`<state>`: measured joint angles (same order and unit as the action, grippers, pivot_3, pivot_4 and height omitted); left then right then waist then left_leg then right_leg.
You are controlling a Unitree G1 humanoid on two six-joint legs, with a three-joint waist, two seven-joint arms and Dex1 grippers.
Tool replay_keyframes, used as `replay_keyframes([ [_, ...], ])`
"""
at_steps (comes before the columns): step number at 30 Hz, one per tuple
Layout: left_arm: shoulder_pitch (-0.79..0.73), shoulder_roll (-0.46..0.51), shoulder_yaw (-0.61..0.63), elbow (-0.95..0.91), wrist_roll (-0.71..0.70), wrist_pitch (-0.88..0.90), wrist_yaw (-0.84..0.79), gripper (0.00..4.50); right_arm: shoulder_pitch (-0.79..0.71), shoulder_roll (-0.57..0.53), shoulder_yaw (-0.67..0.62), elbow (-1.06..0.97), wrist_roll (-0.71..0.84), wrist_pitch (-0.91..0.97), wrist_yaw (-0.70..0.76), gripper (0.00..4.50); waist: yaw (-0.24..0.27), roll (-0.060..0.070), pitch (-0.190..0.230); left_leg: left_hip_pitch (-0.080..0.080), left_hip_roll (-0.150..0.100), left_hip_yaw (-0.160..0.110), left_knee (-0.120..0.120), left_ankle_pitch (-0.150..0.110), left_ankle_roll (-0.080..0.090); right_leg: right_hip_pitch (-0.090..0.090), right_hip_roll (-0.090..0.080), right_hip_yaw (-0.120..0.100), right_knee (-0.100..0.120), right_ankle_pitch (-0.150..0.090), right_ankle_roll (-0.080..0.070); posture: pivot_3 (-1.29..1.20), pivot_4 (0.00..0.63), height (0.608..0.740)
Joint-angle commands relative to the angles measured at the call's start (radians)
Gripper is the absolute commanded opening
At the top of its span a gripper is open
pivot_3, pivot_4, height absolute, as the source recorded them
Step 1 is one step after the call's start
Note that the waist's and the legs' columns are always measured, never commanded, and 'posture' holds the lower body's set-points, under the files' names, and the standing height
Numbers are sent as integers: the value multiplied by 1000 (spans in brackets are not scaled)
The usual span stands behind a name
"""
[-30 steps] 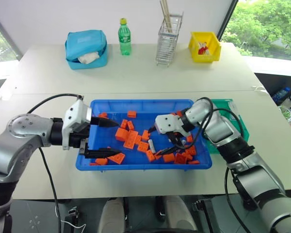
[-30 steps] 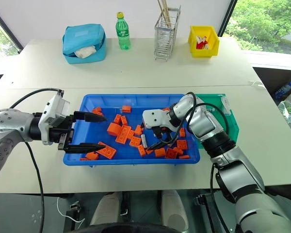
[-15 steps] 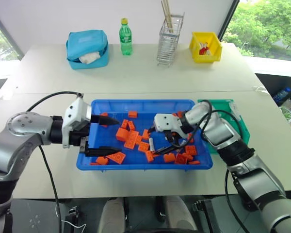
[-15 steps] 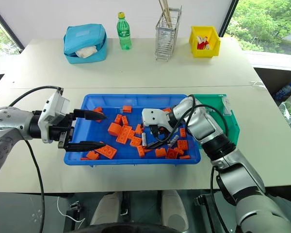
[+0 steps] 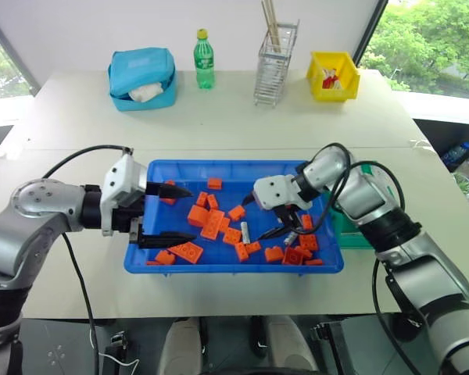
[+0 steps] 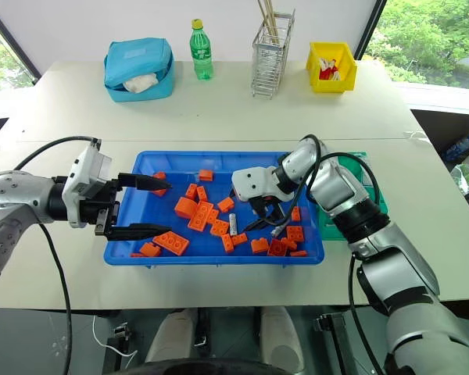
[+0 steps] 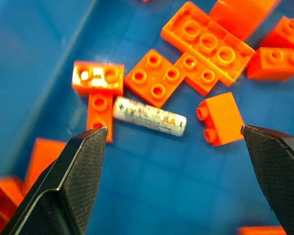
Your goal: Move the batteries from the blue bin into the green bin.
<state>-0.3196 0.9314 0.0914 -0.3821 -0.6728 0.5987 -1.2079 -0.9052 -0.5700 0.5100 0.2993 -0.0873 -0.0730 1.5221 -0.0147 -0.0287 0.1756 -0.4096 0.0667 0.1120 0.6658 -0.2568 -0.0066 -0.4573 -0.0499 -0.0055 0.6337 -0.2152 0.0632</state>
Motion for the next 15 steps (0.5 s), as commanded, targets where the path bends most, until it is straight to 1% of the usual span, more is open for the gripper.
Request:
replay_keyframes([
  [1, -20, -3, 6, -6, 3, -22, -1, 4500, -100, 32, 30, 144, -38, -238, 28, 4478, -2, 0, 0, 0, 0, 0, 0, 0, 0, 0, 0, 0, 0, 0, 0, 0, 150, 736],
  [4, -18, -8, 12, -15, 2, -18, 9, 4500, -178, 74, 68, 301, -81, -415, 36, 4478, -6, 0, 0, 0, 0, 0, 0, 0, 0, 0, 0, 0, 0, 0, 0, 0, 150, 736],
  [8, 8, -7, 37, -44, -10, -9, 30, 4500, -229, 113, 97, 451, -108, -569, 62, 4478, -5, 0, 0, 0, 1, -1, 0, 0, 0, 0, 1, 0, 0, 0, 0, 0, 150, 736],
  [11, 41, 1, 67, -66, -19, -2, 45, 4500, -233, 127, 114, 498, -89, -651, 88, 4478, -2, 0, 0, 0, 1, 0, 0, 0, 0, 0, 0, 0, 0, 0, -1, 0, 150, 736],
  [15, 79, 12, 101, -84, -25, -2, 55, 4500, -222, 130, 145, 516, -70, -704, 92, 4478, -3, 0, 0, 0, 1, 0, 0, 0, 0, 0, 0, 0, 1, 0, -1, 0, 150, 736],
])
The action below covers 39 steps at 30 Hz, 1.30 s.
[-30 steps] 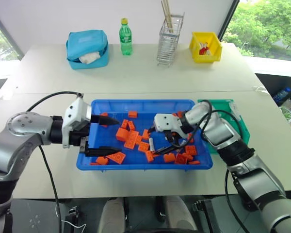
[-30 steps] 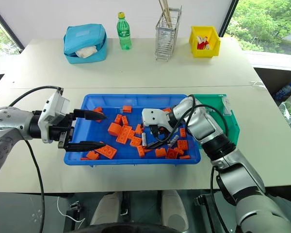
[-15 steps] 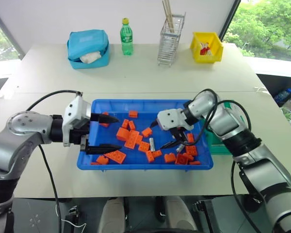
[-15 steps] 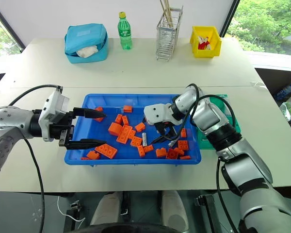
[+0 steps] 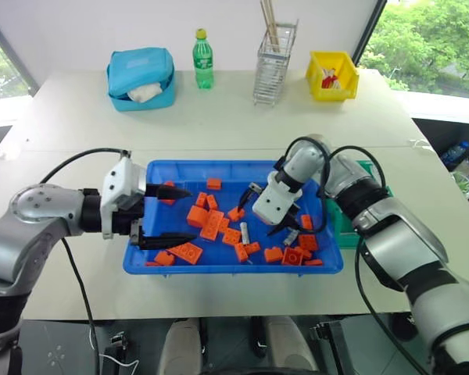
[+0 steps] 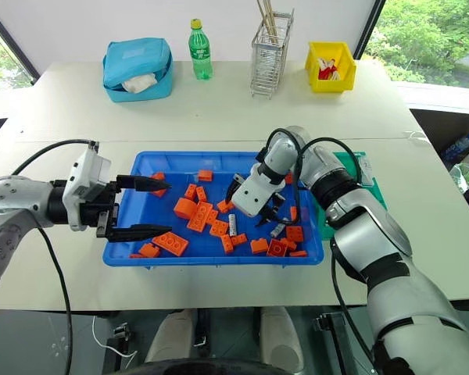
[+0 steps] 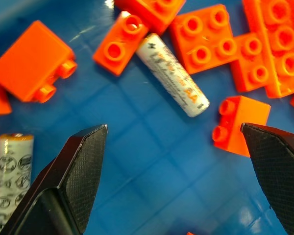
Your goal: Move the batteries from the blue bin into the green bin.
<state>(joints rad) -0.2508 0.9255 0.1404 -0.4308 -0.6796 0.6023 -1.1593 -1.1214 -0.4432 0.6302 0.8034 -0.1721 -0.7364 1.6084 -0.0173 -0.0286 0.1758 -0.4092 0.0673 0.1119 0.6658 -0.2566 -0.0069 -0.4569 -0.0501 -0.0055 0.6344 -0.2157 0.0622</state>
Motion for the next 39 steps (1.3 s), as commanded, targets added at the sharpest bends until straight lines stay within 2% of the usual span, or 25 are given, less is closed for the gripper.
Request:
replay_keyframes([
  [1, 15, 19, 57, -38, -20, -5, 9, 4500, -3, 7, 26, 16, 15, -46, 6, 4478, 0, 0, 0, 1, 0, 0, 0, 0, 0, 0, 0, 0, 0, 0, 0, 0, 150, 736],
  [8, 16, 27, 65, -44, -27, 2, 18, 4500, -14, 57, 12, 41, 1, -84, -1, 4478, -2, 0, 0, 1, 0, 0, 0, 0, 0, 1, 0, 0, 1, 0, 0, 0, 150, 736],
  [14, -9, 24, 50, -29, -20, -3, 14, 4500, -10, 58, 76, 30, -8, -88, 6, 4478, -1, 0, 0, 2, 0, 0, 0, 0, 0, 2, 0, 0, 1, 0, 0, 0, 150, 736],
  [16, -18, 21, 44, -28, -19, -2, 14, 4500, -16, 54, 132, 29, 19, -38, 6, 4478, -1, 0, 0, 2, 0, 0, 0, 0, 0, 2, 0, 0, 1, 0, 0, 0, 150, 736],
  [20, -19, 17, 41, -31, -18, -4, 16, 4500, -31, 47, 233, 11, 103, 70, 6, 2628, -1, -1, -1, 3, 0, 0, 0, 0, 0, 3, 0, 0, 1, 0, 0, 0, 150, 736],
  [21, -19, 16, 40, -31, -18, -4, 17, 4500, -36, 48, 250, 9, 118, 84, 6, 2007, -1, -1, -1, 3, 0, 0, 0, 0, 0, 3, 0, 0, 1, 0, -1, 0, 150, 736],
  [22, -20, 15, 40, -32, -18, -5, 18, 4500, -41, 49, 263, 8, 128, 91, 6, 1634, -2, -1, -1, 3, 0, 0, 0, 0, 0, 3, 0, 0, 1, 0, -1, 0, 150, 736],
  [25, -23, 10, 37, -35, -20, -3, 25, 4500, -51, 64, 274, 21, 134, 98, 6, 142, -2, -1, -1, 3, 0, 0, 0, 0, 0, 3, 0, 0, 1, 0, -1, 0, 150, 736],
  [26, -25, 9, 36, -35, -20, -2, 27, 4500, -53, 66, 277, 23, 136, 99, 6, 37, -2, -1, -1, 3, 0, 0, 0, 0, 0, 3, 0, 0, 1, 0, -1, 0, 150, 736],
  [32, -18, 4, 37, -43, -23, -1, 39, 4500, -47, 43, 272, 1, 180, 145, 6, 42, -1, -1, -1, 3, 0, 0, 0, 0, 0, 3, 0, 0, 1, 0, -1, 0, 150, 736],
  [36, -22, -9, 32, -36, -28, 2, 49, 4500, -9, 31, 124, -38, 169, 266, -43, 42, 2, -1, -1, 3, 0, 0, 0, 0, 0, 3, 0, 0, 1, 0, -1, 0, 150, 736],
  [39, -21, -21, 19, -14, -17, -9, 43, 4500, 24, -35, 0, -168, 203, 465, -99, 42, 5, 0, -1, 2, 0, 0, 0, 0, 0, 2, -1, 0, 1, 0, -1, 0, 150, 736],
])
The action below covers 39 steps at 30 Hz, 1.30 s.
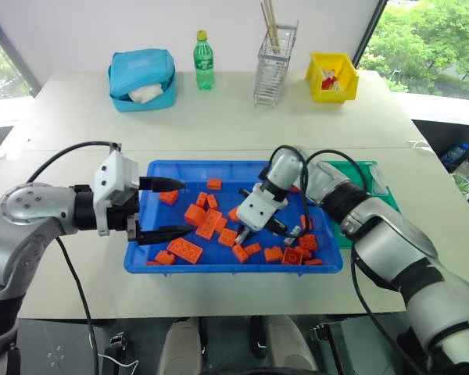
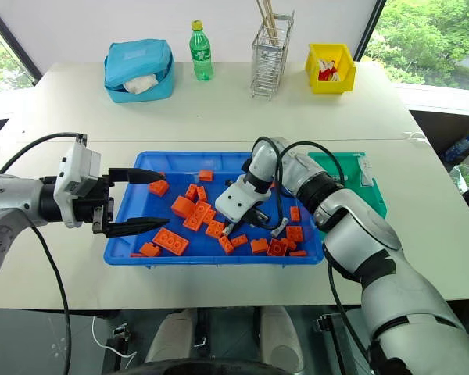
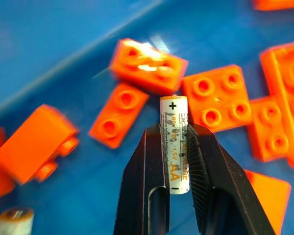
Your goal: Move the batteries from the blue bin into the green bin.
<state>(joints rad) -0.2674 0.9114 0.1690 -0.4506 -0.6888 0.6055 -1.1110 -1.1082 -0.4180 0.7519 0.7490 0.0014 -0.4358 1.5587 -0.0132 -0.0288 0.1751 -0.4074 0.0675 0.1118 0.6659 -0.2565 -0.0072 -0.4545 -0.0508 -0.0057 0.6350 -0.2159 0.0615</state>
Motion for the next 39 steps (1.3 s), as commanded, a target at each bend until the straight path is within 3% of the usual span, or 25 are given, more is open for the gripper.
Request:
replay_keyframes([
  [1, -4, -11, -15, 15, -2, -17, -9, 4500, 29, -95, -176, -186, 58, 260, -68, 42, 3, 0, 0, -1, 0, 0, 0, 0, 0, -1, 0, 0, 0, 0, 0, 0, 150, 736],
  [6, -18, -36, -44, 62, 16, -35, -17, 4500, 161, -297, -472, -592, 228, 789, -200, 42, 5, 0, 0, -3, 0, 0, 0, 0, 0, -4, -1, 0, 0, 0, 0, 0, 150, 736],
  [10, -42, -63, -66, 97, 25, -42, -18, 4500, 322, -459, -732, -826, 332, 1093, -318, 42, 6, 0, 0, -3, -1, 0, -1, 0, 0, -3, -1, 0, -1, 0, 0, 0, 150, 736],
  [14, -71, -86, -96, 124, 35, -51, -30, 4500, 530, -578, -945, -1001, 375, 1254, -409, 42, 5, 0, 0, -3, -1, 0, -1, 0, 0, -3, -1, 0, -2, 0, 0, 0, 150, 736],
  [18, -116, -105, -125, 159, 49, -60, -46, 4500, 694, -586, -1042, -1110, 418, 1362, -484, 42, -5, 0, 0, -1, -1, -1, -1, -1, 1, -1, 0, 0, -2, 0, 0, 0, 150, 736],
  [23, -150, -114, -143, 182, 57, -67, -59, 4500, 790, -607, -1025, -1082, 333, 1298, -591, 2254, -3, 0, 0, -1, -1, -2, -1, -1, 1, -1, 0, 0, -2, 0, 0, 0, 150, 736],
  [26, -155, -110, -143, 180, 54, -66, -70, 4500, 764, -647, -1010, -1042, 329, 1200, -544, 3757, -1, 0, 0, -2, -1, -1, -1, -1, 1, -2, 0, 1, -2, 0, 0, 0, 150, 736],
  [30, -152, -104, -146, 171, 56, -66, -86, 4500, 658, -674, -924, -1000, 345, 1058, -431, 3757, -5, 0, 0, -2, -1, -1, -1, -1, 1, -2, 1, 1, -2, 0, 0, 0, 150, 736],
  [33, -144, -104, -148, 156, 58, -67, -88, 4500, 536, -643, -762, -988, 340, 988, -304, 3757, -7, 0, 0, -1, -1, -2, -1, -1, 2, -2, 1, 1, -2, 0, 0, 0, 150, 736],
  [39, -106, -97, -138, 102, 45, -53, -86, 4500, 452, -585, -483, -926, 208, 815, -135, 3757, 2, 0, 0, -3, -1, -2, -1, -1, 2, -2, 1, 1, -3, 0, 0, 0, 150, 736],
])
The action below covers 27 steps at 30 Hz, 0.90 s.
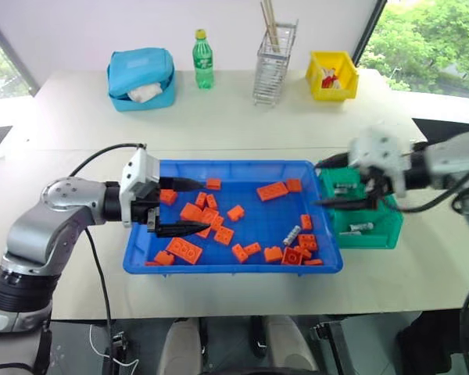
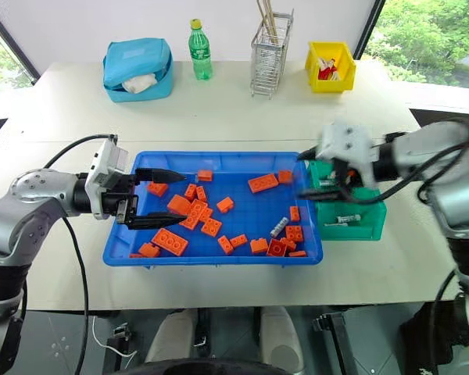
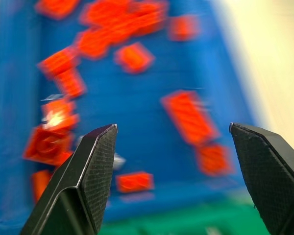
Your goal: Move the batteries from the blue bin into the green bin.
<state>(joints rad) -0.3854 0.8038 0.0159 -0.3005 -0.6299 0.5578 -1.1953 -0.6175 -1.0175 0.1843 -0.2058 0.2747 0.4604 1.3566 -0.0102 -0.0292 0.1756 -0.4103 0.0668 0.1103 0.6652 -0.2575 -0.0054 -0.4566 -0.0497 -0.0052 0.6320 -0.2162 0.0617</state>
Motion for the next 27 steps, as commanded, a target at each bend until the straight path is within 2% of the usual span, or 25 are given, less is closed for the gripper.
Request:
replay_keyframes([
  [1, 16, 12, 17, -53, -15, -4, -2, 4500, -48, 23, 108, 47, -86, -105, 79, 3757, 0, 0, 0, 0, 0, 0, 0, 0, 0, 0, 0, 0, 0, 0, 0, 0, 150, 736],
  [4, 32, 16, 26, -70, -16, -2, 6, 4500, -80, 68, 202, 123, -177, -201, 108, 3757, -2, 0, 0, -1, 0, 1, 2, 0, 0, -1, -1, 0, 0, 0, 0, 0, 150, 736],
  [8, 53, 25, 51, -93, -24, 5, 24, 4500, -110, 104, 253, 216, -250, -317, 136, 3757, -2, 0, 0, -1, 0, 1, 2, 0, 0, -1, 0, 0, 0, 0, 0, 0, 150, 736],
  [14, 97, 46, 86, -121, -35, 6, 41, 4500, -131, 155, 282, 326, -329, -445, 137, 3757, 0, 0, 0, 0, 0, 1, 2, 0, 0, 0, 0, 0, 0, 0, 0, 0, 150, 736],
  [21, 104, 53, 94, -133, -43, 7, 57, 4500, -126, 215, 288, 389, -365, -480, 138, 3757, -2, -1, -1, 3, 0, 0, 2, 0, 0, 4, 0, 0, 0, 0, 0, 0, 150, 736],
  [24, 99, 56, 92, -128, -43, 2, 58, 4500, -131, 241, 294, 385, -372, -475, 142, 2994, -4, -2, -1, 4, 0, 0, 2, 0, 0, 6, 0, 0, 0, 0, 0, 0, 150, 736],
  [27, 90, 55, 88, -122, -41, -1, 58, 4500, -123, 255, 289, 346, -359, -451, 155, 1556, -5, -2, -1, 5, 0, 0, 2, 0, 0, 6, 0, 0, 0, 0, 0, 0, 150, 736],
])
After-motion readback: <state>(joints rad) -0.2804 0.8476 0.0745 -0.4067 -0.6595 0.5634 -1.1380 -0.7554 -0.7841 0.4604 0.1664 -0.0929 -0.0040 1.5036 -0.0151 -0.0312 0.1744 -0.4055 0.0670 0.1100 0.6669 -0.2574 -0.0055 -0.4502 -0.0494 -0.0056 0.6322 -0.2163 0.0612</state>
